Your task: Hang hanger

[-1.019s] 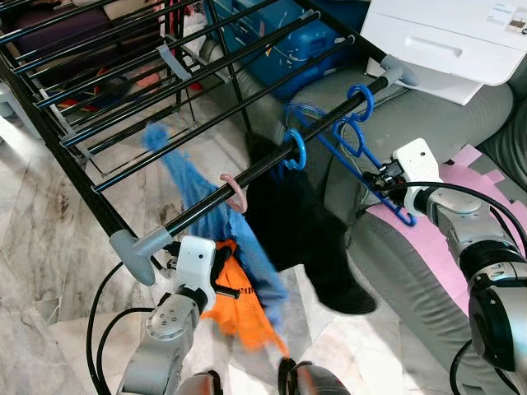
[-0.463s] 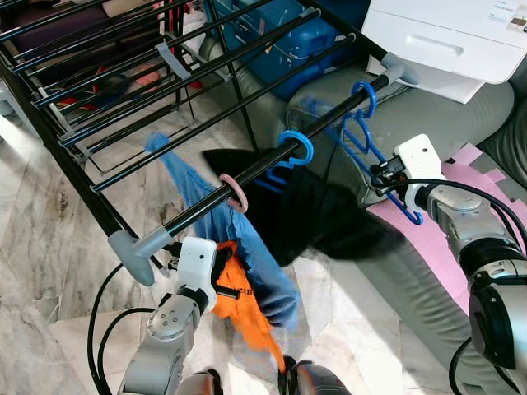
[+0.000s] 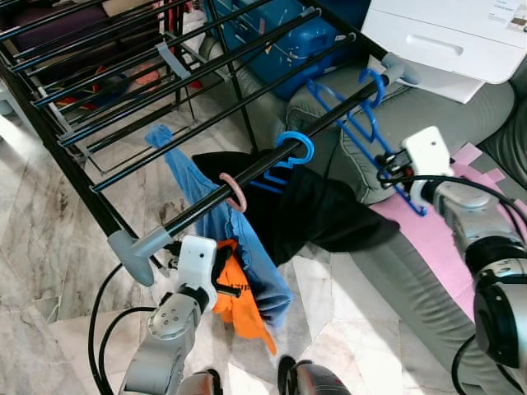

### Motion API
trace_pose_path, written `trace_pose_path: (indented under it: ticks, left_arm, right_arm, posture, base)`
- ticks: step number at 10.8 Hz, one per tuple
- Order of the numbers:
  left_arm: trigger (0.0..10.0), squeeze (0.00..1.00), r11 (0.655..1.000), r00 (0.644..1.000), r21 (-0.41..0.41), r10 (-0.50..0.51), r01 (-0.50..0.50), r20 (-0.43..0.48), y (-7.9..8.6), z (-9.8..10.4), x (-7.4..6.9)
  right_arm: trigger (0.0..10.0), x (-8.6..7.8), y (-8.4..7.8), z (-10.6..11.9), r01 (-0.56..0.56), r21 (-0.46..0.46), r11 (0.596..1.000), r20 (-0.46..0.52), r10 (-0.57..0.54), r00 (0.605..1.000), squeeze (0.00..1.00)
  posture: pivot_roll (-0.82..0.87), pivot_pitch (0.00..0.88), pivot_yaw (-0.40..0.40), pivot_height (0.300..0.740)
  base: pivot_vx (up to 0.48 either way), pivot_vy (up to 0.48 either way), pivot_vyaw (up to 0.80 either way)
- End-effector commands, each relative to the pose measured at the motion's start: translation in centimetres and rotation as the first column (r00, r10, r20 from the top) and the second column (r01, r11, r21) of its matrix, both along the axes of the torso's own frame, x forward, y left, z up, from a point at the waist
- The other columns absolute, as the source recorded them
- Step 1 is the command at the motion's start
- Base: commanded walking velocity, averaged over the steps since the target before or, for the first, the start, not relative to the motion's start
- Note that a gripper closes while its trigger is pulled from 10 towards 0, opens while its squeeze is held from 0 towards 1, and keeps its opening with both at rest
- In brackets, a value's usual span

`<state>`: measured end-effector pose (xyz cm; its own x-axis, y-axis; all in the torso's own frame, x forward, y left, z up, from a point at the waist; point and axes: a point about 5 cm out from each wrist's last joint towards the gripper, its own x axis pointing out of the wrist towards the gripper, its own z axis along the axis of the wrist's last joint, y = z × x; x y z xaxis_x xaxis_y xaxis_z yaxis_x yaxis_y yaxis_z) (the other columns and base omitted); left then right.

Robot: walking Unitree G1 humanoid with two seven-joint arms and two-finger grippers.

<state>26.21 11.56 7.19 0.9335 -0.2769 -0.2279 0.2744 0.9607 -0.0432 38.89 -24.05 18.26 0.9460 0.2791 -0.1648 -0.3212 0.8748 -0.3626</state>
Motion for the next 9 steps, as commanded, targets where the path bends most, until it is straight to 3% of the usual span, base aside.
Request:
trace_pose_path:
  ticks: [1,3,4,7,9]
  left_arm:
    - [10.0,0.0,1.0,1.0,0.0,0.016,-0.016,0.017,0.2,0.1,0.1]
    - [10.0,0.0,1.0,1.0,0.001,0.016,-0.016,0.018,0.0,0.1,0.4]
    - [10.0,0.0,1.0,1.0,0.003,0.022,-0.022,0.022,-0.1,0.1,0.6]
    - [10.0,0.0,0.999,0.999,-0.002,0.041,-0.041,0.031,0.0,0.2,0.6]
    - [10.0,0.0,0.999,0.998,0.002,0.047,-0.047,0.039,0.0,0.4,0.8]
  right_arm:
    - [0.0,0.0,-0.2,1.1,-0.01,0.026,1.0,0.073,0.008,0.997,0.0]
    - [0.1,-0.6,0.0,1.0,-0.044,0.09,0.995,0.131,0.032,0.991,0.0]
    - [10.0,-2.1,0.3,-0.6,-0.064,0.105,0.992,0.147,0.049,0.988,0.0]
    - [10.0,-6.0,1.4,-3.8,0.018,0.203,0.979,0.144,-0.048,0.988,0.0]
    - [10.0,-8.4,3.2,-5.8,0.139,0.243,0.96,0.129,-0.174,0.976,0.0]
  posture:
    - [-0.06,0.206,-0.01,0.74]
    - [-0.08,0.199,-0.01,0.74]
    - [-0.09,0.193,-0.011,0.74]
    - [-0.1,0.191,-0.021,0.74]
    - [-0.11,0.188,-0.025,0.74]
  base:
    - [0.0,0.0,0.0]
    - [0.0,0.0,0.0]
    - [0.0,0.0,0.0]
    - [0.0,0.0,0.0]
    - [0.0,0.0,0.0]
